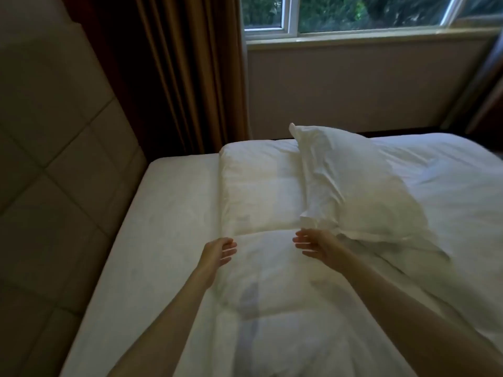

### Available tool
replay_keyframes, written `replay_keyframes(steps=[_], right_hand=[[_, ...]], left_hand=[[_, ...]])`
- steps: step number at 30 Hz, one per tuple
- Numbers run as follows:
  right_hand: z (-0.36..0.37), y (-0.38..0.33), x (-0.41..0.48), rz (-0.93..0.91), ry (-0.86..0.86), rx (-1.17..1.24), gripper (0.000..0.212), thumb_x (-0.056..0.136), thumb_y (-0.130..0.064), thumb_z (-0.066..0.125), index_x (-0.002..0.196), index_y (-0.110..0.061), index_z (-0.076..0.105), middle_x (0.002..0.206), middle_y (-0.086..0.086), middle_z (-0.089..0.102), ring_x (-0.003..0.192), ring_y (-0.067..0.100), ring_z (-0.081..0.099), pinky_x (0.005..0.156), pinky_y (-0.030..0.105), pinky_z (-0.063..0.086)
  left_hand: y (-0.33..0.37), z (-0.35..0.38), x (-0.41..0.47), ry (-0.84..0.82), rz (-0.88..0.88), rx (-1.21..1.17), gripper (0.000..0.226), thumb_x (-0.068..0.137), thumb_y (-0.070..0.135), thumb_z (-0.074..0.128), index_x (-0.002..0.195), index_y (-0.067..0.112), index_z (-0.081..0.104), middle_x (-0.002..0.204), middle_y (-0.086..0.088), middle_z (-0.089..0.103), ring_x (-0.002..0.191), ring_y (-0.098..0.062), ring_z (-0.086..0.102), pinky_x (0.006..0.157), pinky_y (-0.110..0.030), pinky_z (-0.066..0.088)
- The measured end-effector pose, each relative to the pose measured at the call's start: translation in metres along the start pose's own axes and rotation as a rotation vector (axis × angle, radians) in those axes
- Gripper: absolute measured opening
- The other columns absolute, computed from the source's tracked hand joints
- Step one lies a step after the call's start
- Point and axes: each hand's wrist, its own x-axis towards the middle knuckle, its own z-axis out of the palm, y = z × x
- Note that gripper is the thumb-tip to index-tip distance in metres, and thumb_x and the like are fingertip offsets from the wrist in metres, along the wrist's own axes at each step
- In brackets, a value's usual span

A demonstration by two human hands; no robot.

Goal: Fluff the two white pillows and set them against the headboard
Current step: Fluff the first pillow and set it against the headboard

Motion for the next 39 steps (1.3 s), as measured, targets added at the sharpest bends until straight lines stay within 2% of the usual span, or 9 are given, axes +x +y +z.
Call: replay_keyframes(steps=[5,9,15,19,23,25,28,35,39], right_hand=[[-0.028,0.002,-0.008,0.001,0.061,0.021,0.017,0.094,-0.022,0.05,0.091,-0.013,0.064,0.094,0.004,0.069,0.089,0.018,0.063,0.083,0.033,0.047],[-0.061,-0.004,-0.011,-0.028,0.103,0.051,0.016,0.093,-0.02,0.05,0.089,-0.011,0.063,0.092,0.006,0.068,0.082,0.019,0.062,0.072,0.03,0.046],[-0.146,-0.027,-0.01,-0.081,0.101,0.046,0.018,0.093,-0.02,0.049,0.094,-0.009,0.063,0.092,0.007,0.069,0.082,0.02,0.063,0.073,0.03,0.045],[-0.215,-0.04,-0.012,-0.08,0.076,0.008,0.02,0.094,-0.022,0.048,0.097,-0.01,0.064,0.104,0.011,0.067,0.089,0.023,0.063,0.078,0.032,0.047],[-0.276,-0.048,-0.018,-0.072,0.087,-0.024,0.032,0.097,-0.021,0.045,0.117,-0.001,0.06,0.123,0.021,0.062,0.113,0.036,0.058,0.101,0.043,0.042],[-0.306,-0.055,-0.02,-0.067,0.09,-0.021,0.031,0.096,-0.018,0.045,0.118,0.0,0.059,0.128,0.023,0.06,0.11,0.035,0.057,0.094,0.04,0.043],[-0.341,-0.062,-0.019,-0.057,0.101,0.005,0.035,0.095,-0.016,0.047,0.122,0.004,0.058,0.122,0.025,0.061,0.103,0.031,0.056,0.082,0.035,0.043],[-0.378,-0.081,-0.003,-0.081,0.12,0.041,0.027,0.094,-0.015,0.048,0.112,0.0,0.061,0.112,0.019,0.064,0.104,0.034,0.058,0.102,0.045,0.041],[-0.385,-0.092,0.014,-0.098,0.14,0.028,0.025,0.094,-0.017,0.049,0.109,-0.001,0.061,0.113,0.019,0.064,0.104,0.035,0.059,0.1,0.045,0.043]], left_hand=[[0.001,0.016,0.0,-0.005,0.003,0.018,0.018,0.091,0.016,0.049,0.091,0.008,0.065,0.101,-0.011,0.069,0.087,-0.022,0.067,0.077,-0.029,0.051],[0.007,0.044,0.001,-0.009,0.022,0.027,0.018,0.091,0.016,0.049,0.092,0.008,0.065,0.099,-0.01,0.07,0.086,-0.02,0.067,0.074,-0.029,0.05],[0.018,0.126,0.002,0.004,0.067,0.005,0.017,0.091,0.015,0.05,0.094,0.008,0.065,0.095,-0.008,0.069,0.085,-0.019,0.067,0.074,-0.029,0.05],[0.017,0.197,-0.005,0.048,0.082,0.005,0.017,0.091,0.015,0.05,0.097,0.007,0.064,0.099,-0.01,0.069,0.092,-0.025,0.066,0.076,-0.03,0.05],[0.017,0.258,-0.011,0.088,0.091,0.033,0.015,0.091,0.014,0.051,0.091,0.009,0.065,0.098,-0.011,0.068,0.086,-0.022,0.066,0.073,-0.03,0.049],[0.017,0.288,-0.013,0.108,0.091,0.038,0.015,0.091,0.014,0.051,0.094,0.007,0.064,0.098,-0.012,0.068,0.085,-0.022,0.065,0.069,-0.028,0.049],[0.022,0.322,-0.012,0.118,0.101,0.068,0.015,0.091,0.014,0.051,0.096,0.006,0.063,0.099,-0.013,0.066,0.089,-0.025,0.063,0.07,-0.029,0.047],[0.048,0.367,0.011,0.115,0.148,0.18,0.02,0.091,0.02,0.051,0.101,0.007,0.062,0.107,-0.012,0.066,0.096,-0.024,0.063,0.084,-0.035,0.047],[0.06,0.375,0.033,0.113,0.169,0.236,0.022,0.092,0.023,0.049,0.108,0.01,0.06,0.116,-0.012,0.064,0.104,-0.025,0.061,0.087,-0.035,0.046]])
